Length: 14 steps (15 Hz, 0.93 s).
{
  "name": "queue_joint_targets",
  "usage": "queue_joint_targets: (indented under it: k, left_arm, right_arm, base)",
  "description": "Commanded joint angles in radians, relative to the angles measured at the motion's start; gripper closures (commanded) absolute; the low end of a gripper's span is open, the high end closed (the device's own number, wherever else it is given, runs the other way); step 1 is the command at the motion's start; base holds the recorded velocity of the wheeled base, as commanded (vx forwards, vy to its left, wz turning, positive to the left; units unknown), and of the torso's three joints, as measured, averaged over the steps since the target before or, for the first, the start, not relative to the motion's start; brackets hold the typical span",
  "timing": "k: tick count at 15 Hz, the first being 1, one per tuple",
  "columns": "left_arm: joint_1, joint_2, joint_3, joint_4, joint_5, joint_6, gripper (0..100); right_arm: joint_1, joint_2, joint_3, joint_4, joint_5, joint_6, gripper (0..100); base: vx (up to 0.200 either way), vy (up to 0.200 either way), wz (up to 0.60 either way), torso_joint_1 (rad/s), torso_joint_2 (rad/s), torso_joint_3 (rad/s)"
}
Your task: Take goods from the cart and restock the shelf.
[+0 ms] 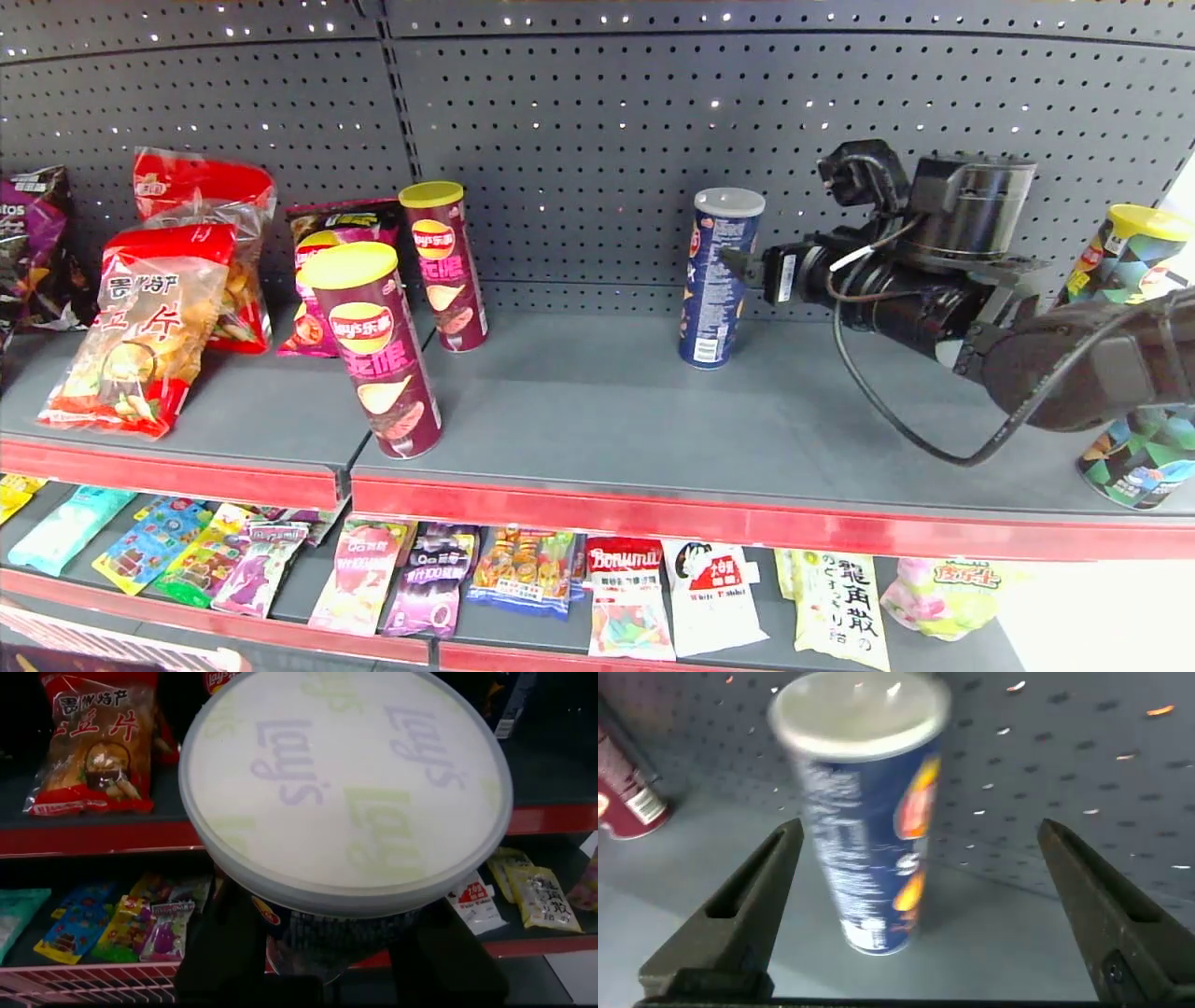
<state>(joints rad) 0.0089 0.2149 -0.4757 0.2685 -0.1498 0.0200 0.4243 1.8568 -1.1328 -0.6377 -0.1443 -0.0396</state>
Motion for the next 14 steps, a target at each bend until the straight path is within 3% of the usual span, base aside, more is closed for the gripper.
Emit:
queue_joint_targets:
  k: [1, 14]
  left_arm:
    - [0.000, 0.004, 0.000, 0.000, 0.001, 0.000, 100]
    - [0.002, -0.008, 0.019, 0.000, 0.013, 0.000, 100]
  right_arm:
    - [0.027, 0.038, -0.013, 0.000, -0.011, 0.000, 0]
    - [0.059, 0.183, -0.228, 0.004, -0.135, -0.002, 0]
  base:
    - [0.000, 0.000, 0.00, 0.000, 0.00, 0.000]
    - [0.000, 0.000, 0.00, 0.000, 0.00, 0.000]
